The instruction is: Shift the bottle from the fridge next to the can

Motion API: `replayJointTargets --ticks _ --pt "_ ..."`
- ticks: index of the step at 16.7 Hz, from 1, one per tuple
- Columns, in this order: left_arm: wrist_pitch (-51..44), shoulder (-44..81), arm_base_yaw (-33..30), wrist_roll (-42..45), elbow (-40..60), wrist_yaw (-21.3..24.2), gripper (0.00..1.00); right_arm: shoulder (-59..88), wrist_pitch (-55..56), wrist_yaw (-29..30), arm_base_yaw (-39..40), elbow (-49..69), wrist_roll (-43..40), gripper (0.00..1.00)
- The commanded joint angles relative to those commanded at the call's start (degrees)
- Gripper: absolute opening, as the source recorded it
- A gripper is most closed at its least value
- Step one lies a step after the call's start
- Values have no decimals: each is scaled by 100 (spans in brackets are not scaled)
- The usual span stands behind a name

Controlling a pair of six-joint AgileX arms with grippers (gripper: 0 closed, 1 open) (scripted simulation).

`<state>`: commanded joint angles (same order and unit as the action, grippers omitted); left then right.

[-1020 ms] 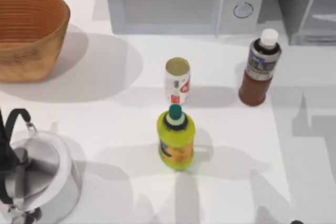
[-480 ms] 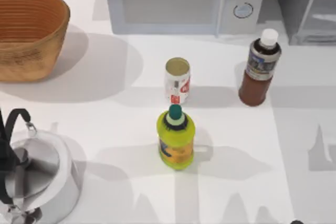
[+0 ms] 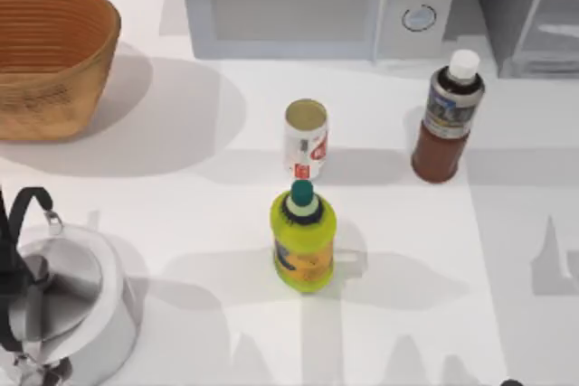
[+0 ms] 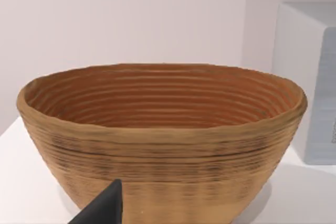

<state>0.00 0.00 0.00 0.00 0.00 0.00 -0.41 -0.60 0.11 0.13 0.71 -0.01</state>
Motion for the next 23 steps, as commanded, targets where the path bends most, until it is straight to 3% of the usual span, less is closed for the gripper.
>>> replayJointTargets --ticks 5,17,23 --pt "0 0 0 0 0 0 100 -830 -1230 -6 -1 690 -2 100" --pt "0 0 0 0 0 0 100 -3848 -7130 -16 -20 3152 -28 100" --pt "0 0 0 0 0 0 100 -4560 -8347 -10 -34 3743 -65 100"
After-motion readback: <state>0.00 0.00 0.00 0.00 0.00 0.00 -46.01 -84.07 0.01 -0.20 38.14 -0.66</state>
